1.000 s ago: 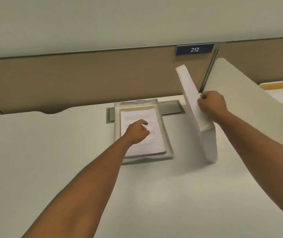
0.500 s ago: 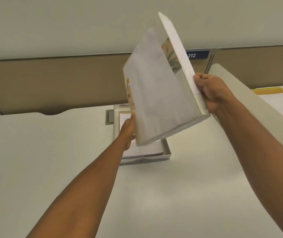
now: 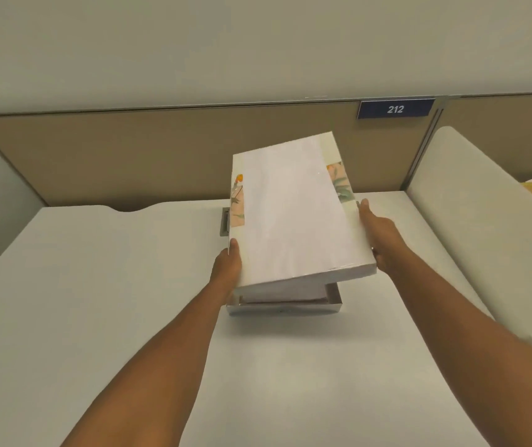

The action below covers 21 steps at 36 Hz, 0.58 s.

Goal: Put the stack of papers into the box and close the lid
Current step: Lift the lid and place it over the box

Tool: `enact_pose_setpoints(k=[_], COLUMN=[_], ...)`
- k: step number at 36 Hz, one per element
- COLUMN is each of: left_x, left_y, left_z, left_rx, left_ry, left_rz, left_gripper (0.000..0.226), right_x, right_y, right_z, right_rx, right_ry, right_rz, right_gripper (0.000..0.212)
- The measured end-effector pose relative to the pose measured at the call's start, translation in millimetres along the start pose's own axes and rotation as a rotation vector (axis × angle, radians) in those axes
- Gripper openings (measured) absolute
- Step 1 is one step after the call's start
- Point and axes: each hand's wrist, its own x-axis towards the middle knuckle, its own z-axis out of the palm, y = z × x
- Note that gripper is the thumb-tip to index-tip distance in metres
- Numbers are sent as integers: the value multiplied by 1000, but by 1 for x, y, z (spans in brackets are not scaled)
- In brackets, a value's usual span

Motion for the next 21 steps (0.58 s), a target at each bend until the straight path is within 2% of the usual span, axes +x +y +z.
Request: enact_pose_setpoints(k=[3, 8, 12, 17, 21], left_x=[9, 25, 39, 54, 64], left_y=[-12, -27, -33, -41, -47], left_z=[1, 5, 12, 17, 17], left_rx=[142, 260, 353, 412, 440], left_ry=[5, 59, 97, 122, 146], left_rz=[-5, 37, 50, 42, 4], left_gripper=[68, 68, 67, 66, 65], right_x=[4, 20, 37, 67, 75], right_y=[18, 61, 89, 117, 113], right_z=[9, 15, 20, 28, 38], right_rx=[-196, -424, -493, -544, -544], right_ry=[-2, -17, 25, 117, 110], right_rz=[-43, -127, -141, -157, -140], right_gripper=[67, 53, 55, 84, 69])
